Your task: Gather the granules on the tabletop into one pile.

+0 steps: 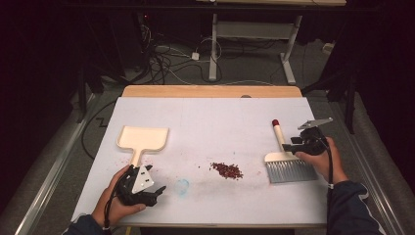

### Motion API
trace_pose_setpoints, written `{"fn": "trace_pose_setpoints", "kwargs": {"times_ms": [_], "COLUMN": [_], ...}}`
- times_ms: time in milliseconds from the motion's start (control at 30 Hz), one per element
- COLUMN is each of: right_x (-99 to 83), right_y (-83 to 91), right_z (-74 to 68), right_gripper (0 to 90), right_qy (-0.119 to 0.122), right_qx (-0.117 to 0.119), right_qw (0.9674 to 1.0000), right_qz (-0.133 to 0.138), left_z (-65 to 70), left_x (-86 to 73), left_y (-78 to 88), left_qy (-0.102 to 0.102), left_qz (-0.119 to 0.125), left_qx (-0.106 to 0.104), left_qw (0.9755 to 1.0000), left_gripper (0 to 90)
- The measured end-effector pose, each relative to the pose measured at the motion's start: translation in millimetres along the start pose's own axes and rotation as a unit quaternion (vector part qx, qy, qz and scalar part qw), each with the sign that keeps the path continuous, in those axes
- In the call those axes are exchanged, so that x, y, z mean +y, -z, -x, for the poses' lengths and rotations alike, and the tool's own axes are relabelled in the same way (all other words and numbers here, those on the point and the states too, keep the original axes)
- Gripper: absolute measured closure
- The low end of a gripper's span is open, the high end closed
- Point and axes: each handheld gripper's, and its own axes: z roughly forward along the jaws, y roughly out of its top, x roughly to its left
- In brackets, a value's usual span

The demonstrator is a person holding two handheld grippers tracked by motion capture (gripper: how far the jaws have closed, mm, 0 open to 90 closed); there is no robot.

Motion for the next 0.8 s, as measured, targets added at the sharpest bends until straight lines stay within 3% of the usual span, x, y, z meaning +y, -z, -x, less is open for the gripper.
{"fn": "trace_pose_setpoints", "kwargs": {"times_ms": [200, 333, 667, 800], "right_x": [2.8, 7.6, 8.3, 8.5], "right_y": [-6.0, -13.4, -21.5, -22.5], "right_z": [-11.4, -16.0, -16.3, -16.6], "right_gripper": [48.5, 48.4, 49.5, 48.8], "right_qy": [0.01, -0.013, -0.037, -0.032], "right_qx": [-0.028, -0.059, -0.074, -0.072], "right_qw": [0.9995, 0.998, 0.9962, 0.9965], "right_qz": [-0.009, -0.019, -0.028, -0.027], "left_z": [0.6, 1.3, 2.6, 2.3], "left_x": [0.2, 0.9, 0.8, 1.0], "left_y": [-0.3, -0.2, 0.1, 0.3], "left_qy": [0.001, -0.004, -0.002, -0.005], "left_qz": [0.001, -0.001, 0.0, -0.002], "left_qx": [0.0, 0.001, 0.0, 0.002], "left_qw": [1.0, 1.0, 1.0, 1.0], "left_gripper": [19.9, 19.9, 19.9, 19.9]}}
